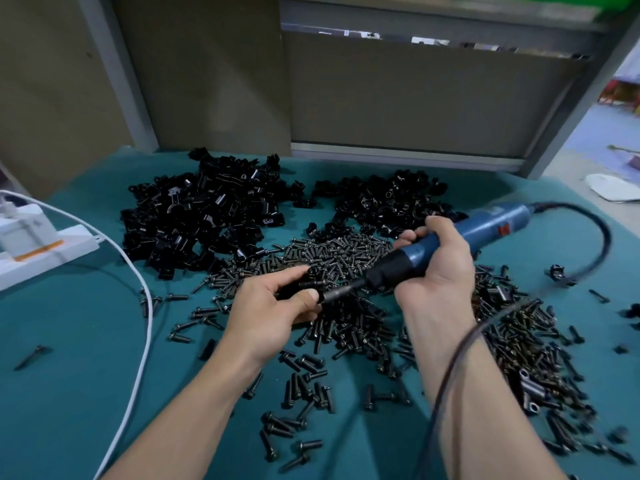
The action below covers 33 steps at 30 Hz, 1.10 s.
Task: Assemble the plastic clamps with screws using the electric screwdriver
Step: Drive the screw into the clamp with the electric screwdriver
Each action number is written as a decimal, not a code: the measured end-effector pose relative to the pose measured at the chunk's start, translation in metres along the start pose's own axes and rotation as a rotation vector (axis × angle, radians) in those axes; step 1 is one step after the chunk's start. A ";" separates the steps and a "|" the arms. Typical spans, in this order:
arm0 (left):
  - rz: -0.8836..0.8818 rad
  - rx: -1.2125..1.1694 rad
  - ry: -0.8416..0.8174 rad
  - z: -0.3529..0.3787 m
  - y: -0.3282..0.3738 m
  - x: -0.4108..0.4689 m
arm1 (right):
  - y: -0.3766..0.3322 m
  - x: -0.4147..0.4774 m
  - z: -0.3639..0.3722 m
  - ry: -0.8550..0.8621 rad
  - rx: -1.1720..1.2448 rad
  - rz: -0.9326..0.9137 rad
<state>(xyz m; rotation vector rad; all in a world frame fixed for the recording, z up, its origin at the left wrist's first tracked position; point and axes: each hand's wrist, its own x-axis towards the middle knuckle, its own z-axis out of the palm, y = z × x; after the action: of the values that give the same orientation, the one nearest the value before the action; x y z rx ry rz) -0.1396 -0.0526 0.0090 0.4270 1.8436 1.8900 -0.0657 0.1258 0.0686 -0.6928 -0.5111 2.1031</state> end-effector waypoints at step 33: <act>0.014 -0.038 0.031 0.000 -0.003 -0.003 | 0.022 0.004 -0.018 0.033 0.226 -0.124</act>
<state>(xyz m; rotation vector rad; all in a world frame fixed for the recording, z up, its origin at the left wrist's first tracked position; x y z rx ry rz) -0.1363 -0.0542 0.0065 0.4010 1.8254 1.9480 -0.0689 0.1188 0.0411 -0.5501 -0.2853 1.9912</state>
